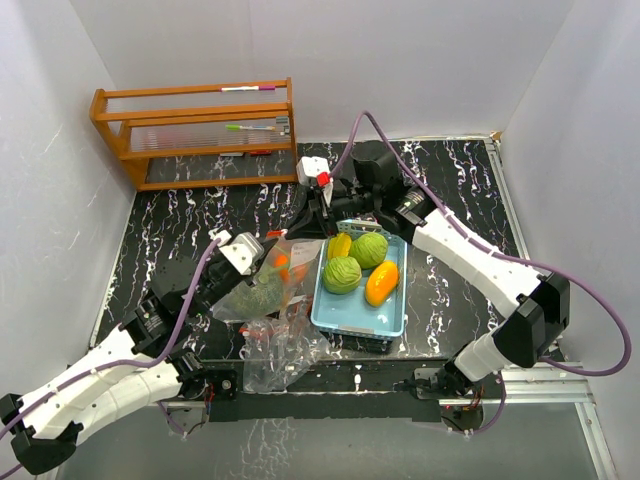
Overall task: Place the food in the zip-top bag and seal the zipper
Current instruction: Zip the zipper food storage bag at the center of the board, then place the zipper food storage bag at the center of the board, then pick up the zipper food storage bag at the center of the board, then open the zipper of the food storage bag at the center of the board.
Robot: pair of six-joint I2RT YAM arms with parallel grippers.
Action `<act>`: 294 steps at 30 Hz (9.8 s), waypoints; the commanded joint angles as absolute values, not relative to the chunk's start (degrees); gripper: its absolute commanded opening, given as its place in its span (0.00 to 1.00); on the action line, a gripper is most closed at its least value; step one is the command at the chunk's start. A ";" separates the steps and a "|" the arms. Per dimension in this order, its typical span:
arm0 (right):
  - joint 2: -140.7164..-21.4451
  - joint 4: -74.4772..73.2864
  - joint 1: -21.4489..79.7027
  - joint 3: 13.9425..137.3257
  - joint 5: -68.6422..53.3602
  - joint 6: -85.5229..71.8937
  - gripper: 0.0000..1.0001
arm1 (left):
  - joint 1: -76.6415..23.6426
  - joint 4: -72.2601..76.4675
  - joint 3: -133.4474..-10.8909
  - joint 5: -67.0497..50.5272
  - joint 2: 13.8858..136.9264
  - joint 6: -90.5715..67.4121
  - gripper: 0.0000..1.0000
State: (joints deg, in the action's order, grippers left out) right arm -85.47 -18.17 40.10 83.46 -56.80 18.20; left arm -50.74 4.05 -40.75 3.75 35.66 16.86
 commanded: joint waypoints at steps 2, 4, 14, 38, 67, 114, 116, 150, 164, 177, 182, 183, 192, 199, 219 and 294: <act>-85.16 -18.72 35.46 81.01 -51.57 19.81 0.10 | -50.84 7.42 -44.98 4.46 32.35 17.46 0.00; -85.33 -18.72 34.54 80.25 -51.20 20.01 0.10 | -50.83 7.15 -45.51 5.08 32.30 17.93 0.00; -85.16 -18.54 27.97 74.69 -51.51 19.78 0.10 | -50.85 8.08 -46.70 13.21 33.11 20.85 0.00; -84.70 -16.19 23.23 69.96 -40.65 15.66 0.12 | -50.86 11.34 -45.16 20.17 32.87 21.89 0.00; -65.91 -10.88 38.22 57.22 -29.00 -4.00 0.98 | -19.73 14.59 -49.56 17.50 61.72 -4.77 0.00; -92.01 -6.59 85.68 54.70 12.90 -3.18 0.99 | -19.47 -11.17 -50.10 14.76 38.92 -1.77 0.97; -93.74 -5.66 85.69 54.70 13.82 -3.83 0.98 | -19.44 -11.21 -50.25 14.61 39.02 -1.87 0.97; -49.11 -1.58 74.53 43.97 11.58 -13.23 0.08 | -19.44 -11.01 -50.64 10.84 38.10 -5.53 0.97; -34.31 -10.69 72.86 52.53 -0.02 -13.63 0.08 | -19.45 25.77 -41.64 -33.94 40.76 -24.80 0.77; -35.31 -13.18 72.86 58.15 -6.93 -13.91 0.08 | -19.65 88.48 -27.57 -48.95 46.54 -52.75 0.78; -37.68 -12.54 72.86 59.00 -11.19 -13.93 0.08 | -20.49 91.34 -27.31 -49.46 48.32 -50.45 0.78; -38.23 -12.38 72.86 59.13 -12.02 -13.97 0.08 | -20.62 91.54 -27.43 -49.49 48.60 -50.04 0.77; -41.04 -9.12 72.86 59.45 -16.92 -14.06 0.08 | -22.21 88.72 -29.97 -49.82 51.33 -45.59 0.70; -41.22 -7.65 72.86 58.41 -17.00 -14.87 0.08 | -23.65 92.19 -29.74 -49.35 53.90 -47.81 0.69; -37.87 -11.29 72.86 59.52 -11.25 -13.53 0.08 | -24.08 88.56 -30.19 -54.38 53.35 -48.17 0.70; -55.82 -19.37 72.86 66.28 37.44 -22.00 0.84 | -28.83 -20.77 -61.31 7.37 55.70 -14.94 0.00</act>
State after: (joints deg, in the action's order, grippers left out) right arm -52.71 -31.90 72.95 67.02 35.79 -22.61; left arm -28.84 -18.55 -59.37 5.32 56.82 -14.06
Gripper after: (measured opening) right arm 0.841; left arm 0.009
